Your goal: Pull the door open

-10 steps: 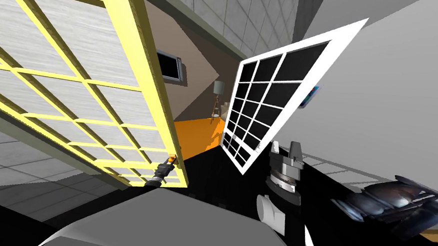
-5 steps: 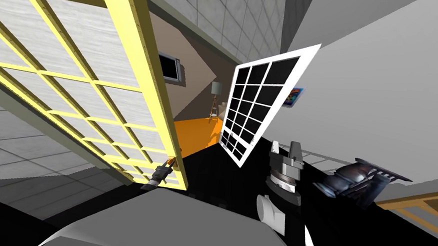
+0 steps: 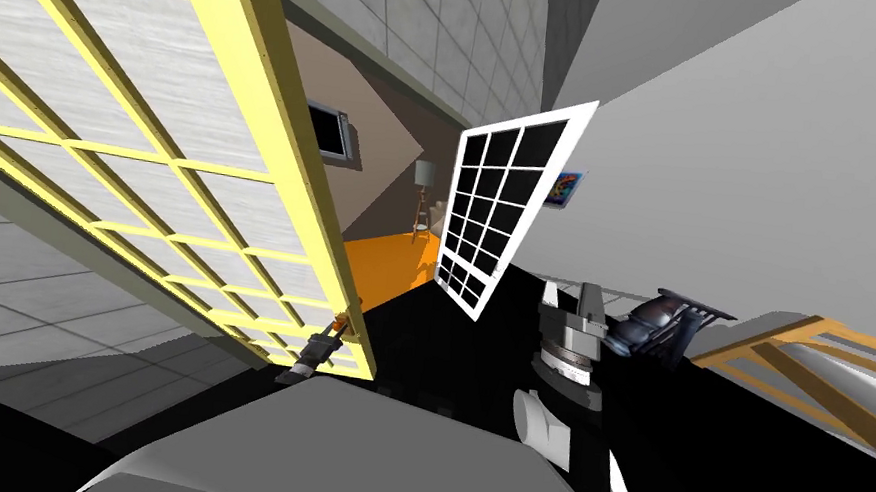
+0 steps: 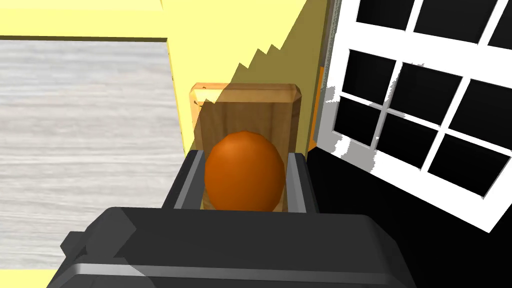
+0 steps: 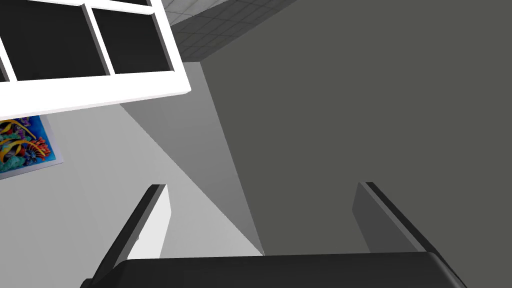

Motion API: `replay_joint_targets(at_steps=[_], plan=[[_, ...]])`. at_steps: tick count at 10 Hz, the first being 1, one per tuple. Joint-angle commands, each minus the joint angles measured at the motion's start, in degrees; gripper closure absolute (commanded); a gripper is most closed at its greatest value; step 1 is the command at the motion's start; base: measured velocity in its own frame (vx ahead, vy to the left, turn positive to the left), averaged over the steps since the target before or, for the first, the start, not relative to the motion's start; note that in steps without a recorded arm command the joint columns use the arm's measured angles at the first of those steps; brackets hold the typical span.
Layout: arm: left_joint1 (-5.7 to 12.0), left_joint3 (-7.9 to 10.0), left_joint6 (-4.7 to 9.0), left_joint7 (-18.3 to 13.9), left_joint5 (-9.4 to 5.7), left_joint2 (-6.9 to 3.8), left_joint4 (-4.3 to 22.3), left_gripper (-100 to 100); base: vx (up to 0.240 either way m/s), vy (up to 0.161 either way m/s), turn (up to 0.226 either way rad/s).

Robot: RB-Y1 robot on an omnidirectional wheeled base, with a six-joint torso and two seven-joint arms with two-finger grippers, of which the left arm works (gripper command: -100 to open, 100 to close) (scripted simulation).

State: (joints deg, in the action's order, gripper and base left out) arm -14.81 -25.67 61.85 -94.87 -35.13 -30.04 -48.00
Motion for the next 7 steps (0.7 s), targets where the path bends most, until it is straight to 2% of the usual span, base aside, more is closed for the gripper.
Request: replay_joint_targets(at_steps=[1,5,6,7], plan=[[-0.42,-0.74,1.05,-0.8,0.19,-0.59,0.3,100,-0.193,0.032,-0.134],[-0.82,-2.14,3.01,-2.3,0.56,-1.76,1.1,100,-0.191,0.044,-0.125],[-0.80,-2.01,2.46,-2.0,0.52,-1.58,1.0,100,-0.087,0.012,-0.028],[-1.05,-2.66,3.58,-2.7,0.83,-1.89,1.7,100,-0.122,0.033,-0.153]])
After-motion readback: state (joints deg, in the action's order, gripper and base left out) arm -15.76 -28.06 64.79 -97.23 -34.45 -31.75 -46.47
